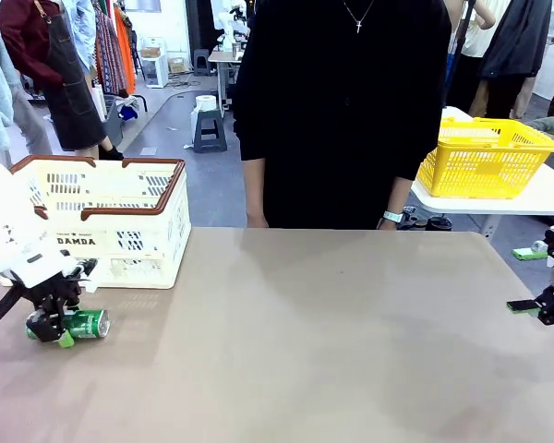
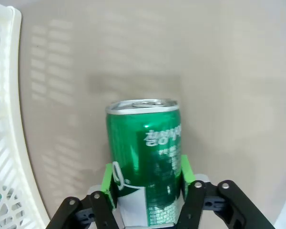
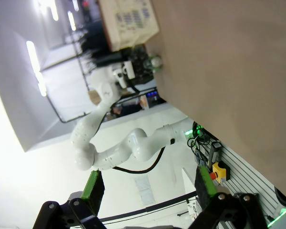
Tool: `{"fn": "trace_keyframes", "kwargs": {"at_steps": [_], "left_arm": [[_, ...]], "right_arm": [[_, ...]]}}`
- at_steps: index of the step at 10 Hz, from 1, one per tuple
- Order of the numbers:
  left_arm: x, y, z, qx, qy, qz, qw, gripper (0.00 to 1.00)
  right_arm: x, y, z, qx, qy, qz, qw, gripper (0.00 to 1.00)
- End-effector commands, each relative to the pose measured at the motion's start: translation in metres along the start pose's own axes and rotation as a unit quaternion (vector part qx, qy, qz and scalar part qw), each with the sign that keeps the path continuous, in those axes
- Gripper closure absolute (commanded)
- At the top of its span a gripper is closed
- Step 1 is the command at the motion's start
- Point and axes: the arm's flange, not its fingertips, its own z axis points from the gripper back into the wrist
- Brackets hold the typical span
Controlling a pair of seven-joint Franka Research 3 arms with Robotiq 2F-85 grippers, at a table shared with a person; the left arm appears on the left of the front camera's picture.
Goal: Place the drinks into the Shopping basket.
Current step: Pick up one drink and place it into the Shopping basket.
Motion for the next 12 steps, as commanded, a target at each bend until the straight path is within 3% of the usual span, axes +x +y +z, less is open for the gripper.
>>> {"fn": "trace_keyframes", "kwargs": {"at_steps": [1,4,9,10,11,12], "left_arm": [[-0.003,-0.024,0.003,-0.003,-0.011,0.008,1.000,1.00],[-0.009,-0.032,0.031,0.016,-0.017,0.018,1.000,1.00],[-0.035,-0.073,0.193,0.036,-0.050,0.062,0.996,1.00],[-0.038,-0.068,0.204,0.046,-0.062,0.077,0.994,1.00],[-0.040,-0.067,0.205,0.066,-0.093,0.029,0.993,1.00],[-0.040,-0.082,0.198,0.042,-0.056,0.059,0.996,1.00]], "right_arm": [[-0.004,0.003,0.000,-0.009,-0.001,-0.009,1.000,0.00],[-0.004,0.003,0.000,-0.009,-0.001,-0.009,1.000,0.00],[-0.004,0.003,0.000,-0.009,-0.001,-0.009,1.000,0.00],[-0.004,0.003,0.000,-0.009,-0.001,-0.009,1.000,0.00],[-0.004,0.003,0.000,-0.009,-0.001,-0.009,1.000,0.00],[-0.004,0.003,0.000,-0.009,-0.001,-0.009,1.000,0.00]]}}
